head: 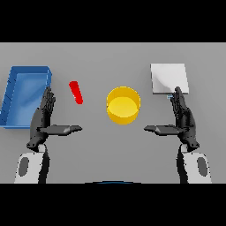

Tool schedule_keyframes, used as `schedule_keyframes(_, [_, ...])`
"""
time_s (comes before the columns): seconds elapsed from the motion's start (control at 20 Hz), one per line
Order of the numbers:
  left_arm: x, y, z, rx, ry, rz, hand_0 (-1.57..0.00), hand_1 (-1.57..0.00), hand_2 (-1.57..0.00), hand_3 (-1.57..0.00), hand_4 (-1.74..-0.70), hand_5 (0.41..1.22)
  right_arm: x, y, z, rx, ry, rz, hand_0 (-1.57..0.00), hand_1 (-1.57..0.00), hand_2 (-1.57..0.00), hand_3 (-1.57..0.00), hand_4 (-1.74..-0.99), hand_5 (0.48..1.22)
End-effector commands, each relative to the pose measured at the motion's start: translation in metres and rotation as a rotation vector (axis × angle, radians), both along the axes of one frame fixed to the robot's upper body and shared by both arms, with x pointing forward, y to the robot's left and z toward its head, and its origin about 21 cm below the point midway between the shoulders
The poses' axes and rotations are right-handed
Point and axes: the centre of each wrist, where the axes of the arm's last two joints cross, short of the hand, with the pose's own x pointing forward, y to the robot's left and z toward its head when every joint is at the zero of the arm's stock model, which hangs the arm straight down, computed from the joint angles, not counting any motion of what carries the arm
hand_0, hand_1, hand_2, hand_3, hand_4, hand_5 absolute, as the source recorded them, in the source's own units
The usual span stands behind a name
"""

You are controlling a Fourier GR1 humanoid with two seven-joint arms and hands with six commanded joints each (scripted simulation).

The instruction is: Pick up the red beaker and tilt it to pour out 1 green nut into yellow bowl. Pick up the yellow bowl and place it on the metallic measuring scale.

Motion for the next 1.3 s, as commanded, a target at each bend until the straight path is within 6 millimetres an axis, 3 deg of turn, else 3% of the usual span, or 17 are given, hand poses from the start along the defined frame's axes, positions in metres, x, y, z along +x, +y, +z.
schedule_keyframes(0.0, [0.000,-0.001,0.000,-0.001,0.000,0.001,0.00,0.00,0.00,0.00,-1.20,0.652,0.000,-0.001,0.000,0.000,0.000,-0.002,0.00,0.00,0.00,0.00,-1.245,0.681])
schedule_keyframes(0.25, [0.003,-0.008,0.000,-0.007,0.006,-0.004,0.00,0.00,0.00,0.00,-1.20,0.652,0.000,-0.005,0.001,0.001,-0.002,-0.001,0.00,0.00,0.00,0.00,-1.245,0.681])
schedule_keyframes(0.35, [-0.010,-0.009,0.007,0.123,-0.030,-0.048,0.00,0.00,0.00,0.00,-1.21,0.649,-0.019,-0.009,0.004,-0.219,-0.120,0.028,0.00,0.00,0.00,0.00,-1.242,0.678])
schedule_keyframes(0.45, [-0.018,-0.011,0.013,0.163,-0.032,-0.067,0.00,0.00,0.00,0.00,-1.22,0.654,-0.030,-0.007,0.005,-0.302,-0.140,0.041,0.00,0.00,0.00,0.00,-1.235,0.679])
schedule_keyframes(0.55, [-0.022,-0.011,0.016,0.180,-0.016,-0.074,0.00,0.00,0.00,0.00,-1.22,0.660,-0.026,-0.004,0.008,-0.318,-0.128,0.041,0.00,0.00,0.00,0.00,-1.235,0.678])
schedule_keyframes(0.8, [-0.009,-0.022,0.013,0.196,0.011,-0.120,0.00,0.00,0.00,0.00,-1.28,0.691,-0.030,-0.005,0.011,-0.271,-0.141,0.071,0.00,0.00,0.00,0.00,-1.265,0.680])
schedule_keyframes(1.0, [0.019,-0.021,0.007,0.193,0.037,-0.134,0.00,0.00,0.00,0.00,-1.37,0.732,-0.030,-0.006,0.017,-0.245,-0.160,0.078,0.00,0.00,0.00,0.00,-1.296,0.677])
schedule_keyframes(1.25, [0.045,-0.027,-0.006,0.219,0.068,-0.120,0.00,0.00,0.00,0.00,-1.37,0.733,-0.030,-0.005,0.015,-0.237,-0.144,0.071,0.00,0.00,0.00,0.00,-1.329,0.685])
